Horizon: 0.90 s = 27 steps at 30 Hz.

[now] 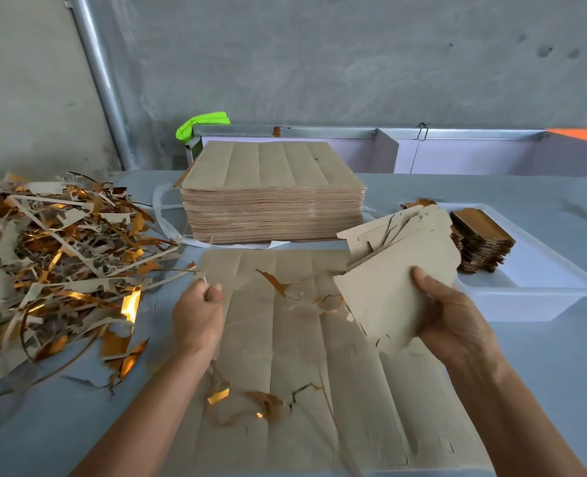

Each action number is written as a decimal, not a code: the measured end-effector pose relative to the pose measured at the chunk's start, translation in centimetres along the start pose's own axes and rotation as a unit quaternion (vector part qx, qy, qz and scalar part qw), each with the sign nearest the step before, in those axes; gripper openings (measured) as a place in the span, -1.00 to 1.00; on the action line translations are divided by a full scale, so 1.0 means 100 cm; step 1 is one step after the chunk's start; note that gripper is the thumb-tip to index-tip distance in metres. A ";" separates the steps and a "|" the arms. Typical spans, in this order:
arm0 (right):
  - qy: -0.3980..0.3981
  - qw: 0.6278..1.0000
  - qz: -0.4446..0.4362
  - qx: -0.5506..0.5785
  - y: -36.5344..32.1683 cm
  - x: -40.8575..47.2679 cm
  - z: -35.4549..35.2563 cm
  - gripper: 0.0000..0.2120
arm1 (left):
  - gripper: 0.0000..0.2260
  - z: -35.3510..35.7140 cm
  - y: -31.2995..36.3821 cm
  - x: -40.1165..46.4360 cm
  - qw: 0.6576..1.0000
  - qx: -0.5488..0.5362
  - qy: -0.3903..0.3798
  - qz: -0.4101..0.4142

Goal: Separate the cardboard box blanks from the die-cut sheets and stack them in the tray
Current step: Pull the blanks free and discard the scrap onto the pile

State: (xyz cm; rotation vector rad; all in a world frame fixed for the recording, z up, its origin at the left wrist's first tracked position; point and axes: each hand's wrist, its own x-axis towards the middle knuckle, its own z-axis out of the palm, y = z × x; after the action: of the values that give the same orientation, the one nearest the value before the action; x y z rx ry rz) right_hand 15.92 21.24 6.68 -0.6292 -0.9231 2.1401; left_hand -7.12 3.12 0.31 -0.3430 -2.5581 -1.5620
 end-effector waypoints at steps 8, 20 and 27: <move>0.025 0.992 0.033 0.116 -0.007 -0.002 -0.014 -0.73 | -0.76 -0.017 -0.020 0.020 0.977 0.182 0.023 0.111; -0.054 0.996 0.066 -0.028 0.027 0.005 -0.002 -0.66 | -0.88 -0.022 0.103 -0.068 0.855 -0.136 -0.497 -0.058; -0.007 0.994 0.104 0.045 0.023 0.004 0.000 -0.73 | -0.83 -0.003 0.089 -0.076 0.839 -0.227 -0.486 -0.091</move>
State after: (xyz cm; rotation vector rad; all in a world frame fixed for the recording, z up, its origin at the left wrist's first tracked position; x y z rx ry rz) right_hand 14.71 20.39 4.87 -0.6913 -0.7929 2.3581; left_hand 2.54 5.86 6.43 -1.2691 -2.8335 -2.5777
